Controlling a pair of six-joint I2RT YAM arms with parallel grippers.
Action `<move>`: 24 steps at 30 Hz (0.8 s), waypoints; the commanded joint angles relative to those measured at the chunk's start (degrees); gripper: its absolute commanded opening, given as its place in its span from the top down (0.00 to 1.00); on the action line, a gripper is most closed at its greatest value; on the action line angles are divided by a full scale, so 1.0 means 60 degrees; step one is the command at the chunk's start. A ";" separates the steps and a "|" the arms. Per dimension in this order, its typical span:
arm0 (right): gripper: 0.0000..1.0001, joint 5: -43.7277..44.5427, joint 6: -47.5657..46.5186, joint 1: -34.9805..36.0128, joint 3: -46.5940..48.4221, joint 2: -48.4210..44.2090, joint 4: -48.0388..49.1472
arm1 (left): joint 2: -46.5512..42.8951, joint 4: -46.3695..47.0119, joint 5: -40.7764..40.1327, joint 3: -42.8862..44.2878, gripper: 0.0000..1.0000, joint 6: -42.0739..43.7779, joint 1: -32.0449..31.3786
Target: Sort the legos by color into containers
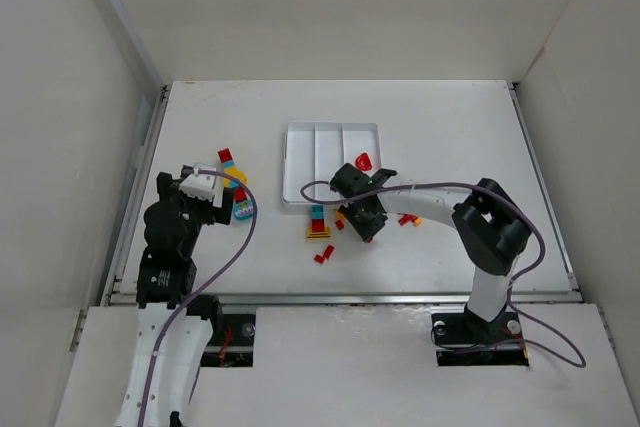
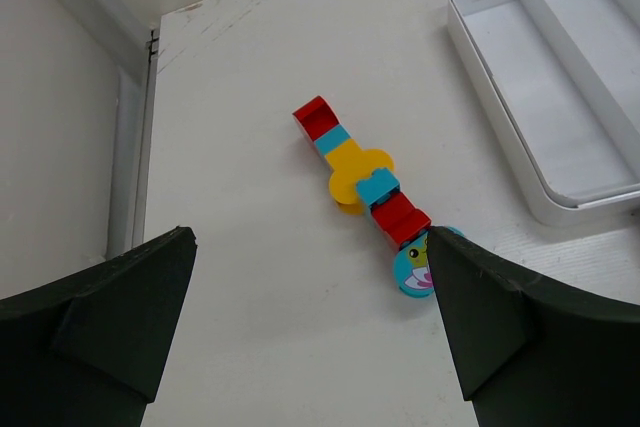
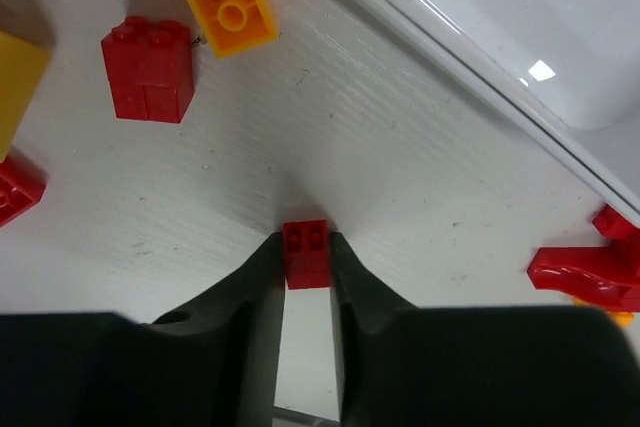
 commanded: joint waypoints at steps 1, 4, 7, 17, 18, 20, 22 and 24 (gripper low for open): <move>0.76 -0.0105 -0.0056 0.0043 0.0246 -0.0161 0.0106 | -0.0123 0.0298 -0.0065 -0.0078 0.00 0.0263 0.0055; 0.97 -0.0311 -0.0056 0.0043 0.0070 -0.0498 0.0209 | -0.0123 0.0298 -0.0153 -0.0078 0.00 0.0264 0.0055; 1.00 -0.0312 0.0206 0.0043 0.0070 -0.1199 0.0210 | -0.0123 0.0211 -0.0153 -0.0078 0.00 0.0264 0.0055; 1.00 -0.1057 0.1467 -0.2210 0.1969 -0.1179 0.2411 | 0.0068 0.0591 -0.0563 0.0112 0.00 0.0514 0.0055; 1.00 -0.1189 0.1467 -0.2372 0.2453 -0.0621 0.2030 | 0.0155 0.0591 -0.0447 0.0345 0.00 0.0513 0.0055; 1.00 -0.1060 0.1219 -0.2462 0.3262 0.0389 0.1660 | 0.0258 0.0591 0.0484 0.0435 0.00 0.0746 0.0055; 0.95 -0.0666 0.1218 -0.2578 0.3497 0.0658 0.1660 | 0.0462 0.0488 0.1220 0.0552 0.00 0.1213 0.0055; 0.72 -0.0663 0.1218 -0.2680 0.3586 0.0659 0.1660 | 0.0652 0.0270 0.2257 0.0640 0.00 0.1639 0.0055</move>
